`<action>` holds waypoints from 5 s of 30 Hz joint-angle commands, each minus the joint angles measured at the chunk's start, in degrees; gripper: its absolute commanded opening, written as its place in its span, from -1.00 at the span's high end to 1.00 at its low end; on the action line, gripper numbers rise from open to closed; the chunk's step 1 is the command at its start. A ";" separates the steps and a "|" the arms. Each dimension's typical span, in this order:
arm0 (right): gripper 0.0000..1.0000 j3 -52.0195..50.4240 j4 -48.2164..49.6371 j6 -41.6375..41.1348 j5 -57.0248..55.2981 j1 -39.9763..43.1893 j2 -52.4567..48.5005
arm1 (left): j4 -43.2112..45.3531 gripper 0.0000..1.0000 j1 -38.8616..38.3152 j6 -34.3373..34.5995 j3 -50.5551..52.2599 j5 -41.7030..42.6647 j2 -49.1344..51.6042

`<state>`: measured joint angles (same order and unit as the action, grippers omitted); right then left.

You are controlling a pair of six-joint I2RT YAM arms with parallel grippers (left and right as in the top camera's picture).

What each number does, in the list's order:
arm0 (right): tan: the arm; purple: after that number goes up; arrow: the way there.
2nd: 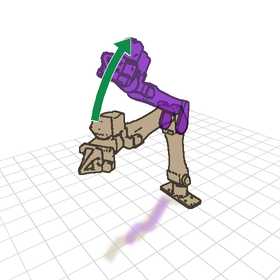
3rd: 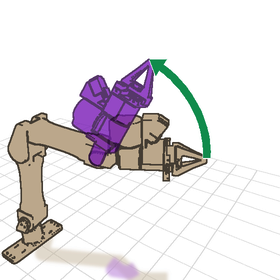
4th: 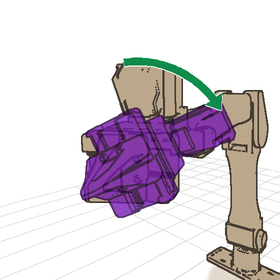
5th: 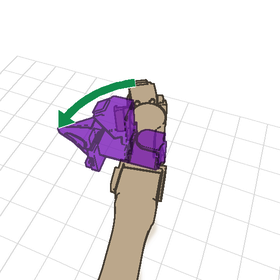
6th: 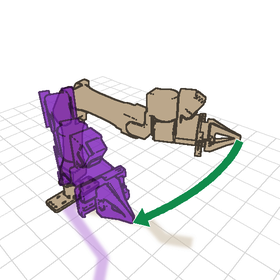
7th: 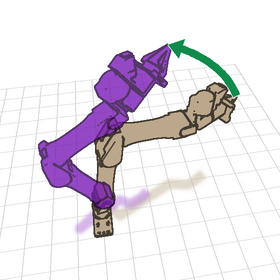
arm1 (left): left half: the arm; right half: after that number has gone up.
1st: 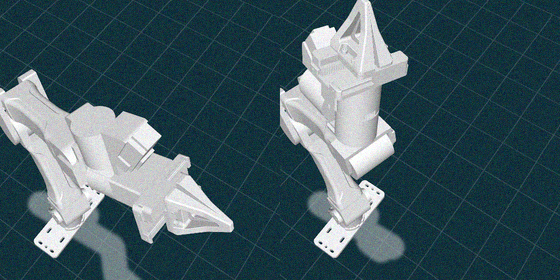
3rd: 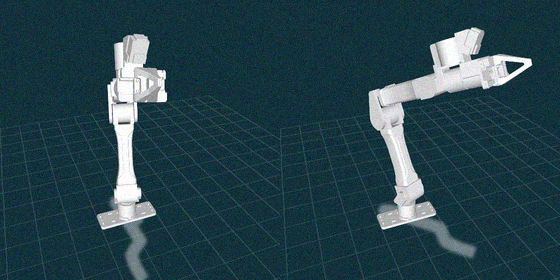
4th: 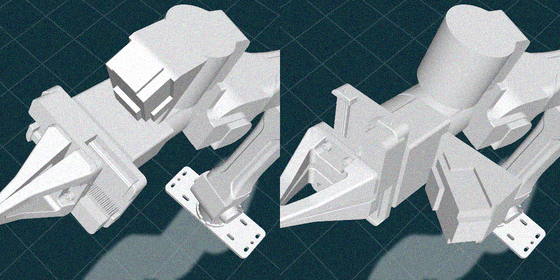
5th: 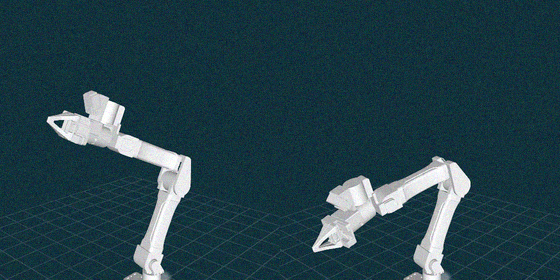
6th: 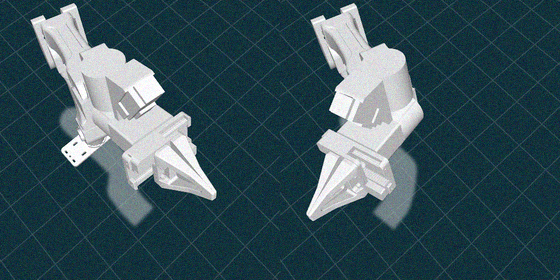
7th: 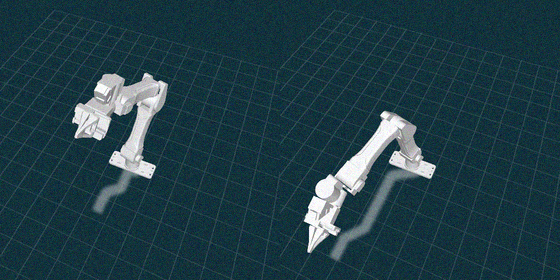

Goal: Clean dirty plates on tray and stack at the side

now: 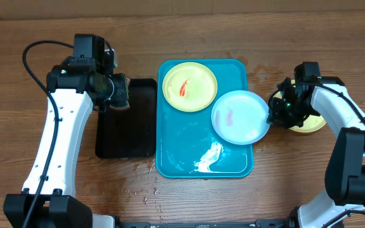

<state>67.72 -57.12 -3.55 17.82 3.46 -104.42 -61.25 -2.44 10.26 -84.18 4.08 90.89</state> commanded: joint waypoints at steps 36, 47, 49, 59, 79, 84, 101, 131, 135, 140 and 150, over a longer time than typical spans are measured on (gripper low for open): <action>0.63 -4.20 7.45 -11.76 -7.08 -25.05 1.22 | 0.48 0.91 -22.71 11.28 -0.42 3.02 1.53; 0.92 -5.14 8.81 -14.51 -6.19 -25.05 1.22 | 0.90 0.92 -30.10 18.49 -0.28 2.99 10.82; 0.92 -5.14 8.63 -14.51 -6.23 -25.05 1.22 | 1.07 0.92 -31.45 18.51 -0.28 2.43 13.05; 0.92 -5.16 8.66 -14.49 -6.25 -25.05 1.22 | 1.42 0.92 -34.12 24.20 -0.28 -8.20 22.01; 0.92 -5.16 8.41 -14.51 -6.25 -25.05 1.22 | 3.21 0.92 -33.92 3.61 -0.33 19.26 33.77; 0.92 -5.16 8.39 -14.51 -6.23 -25.05 1.22 | 5.73 0.91 -33.90 3.61 -0.37 21.59 31.23; 0.92 -5.16 7.98 -14.49 -6.25 -25.05 1.22 | 2.89 0.91 -35.58 9.40 3.15 -2.36 19.30; 0.92 -5.16 8.00 -14.49 -6.23 -25.05 1.22 | 16.63 0.92 -36.13 17.27 8.15 15.06 22.05; 0.92 -5.16 8.02 -14.49 -6.23 -25.05 1.22 | 16.24 0.92 -34.29 15.78 5.99 14.78 17.77; 0.90 -5.16 8.00 -14.49 -6.23 -25.05 1.22 | 11.39 0.92 -31.56 15.02 3.30 6.34 8.70; 0.87 -5.16 8.02 -14.49 -6.23 -25.05 1.22 | -4.94 0.92 -22.34 15.10 3.10 -11.80 -0.11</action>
<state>62.87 -49.30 -17.72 12.03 -21.45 -104.31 -64.82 -26.98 26.41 -81.47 -1.15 89.45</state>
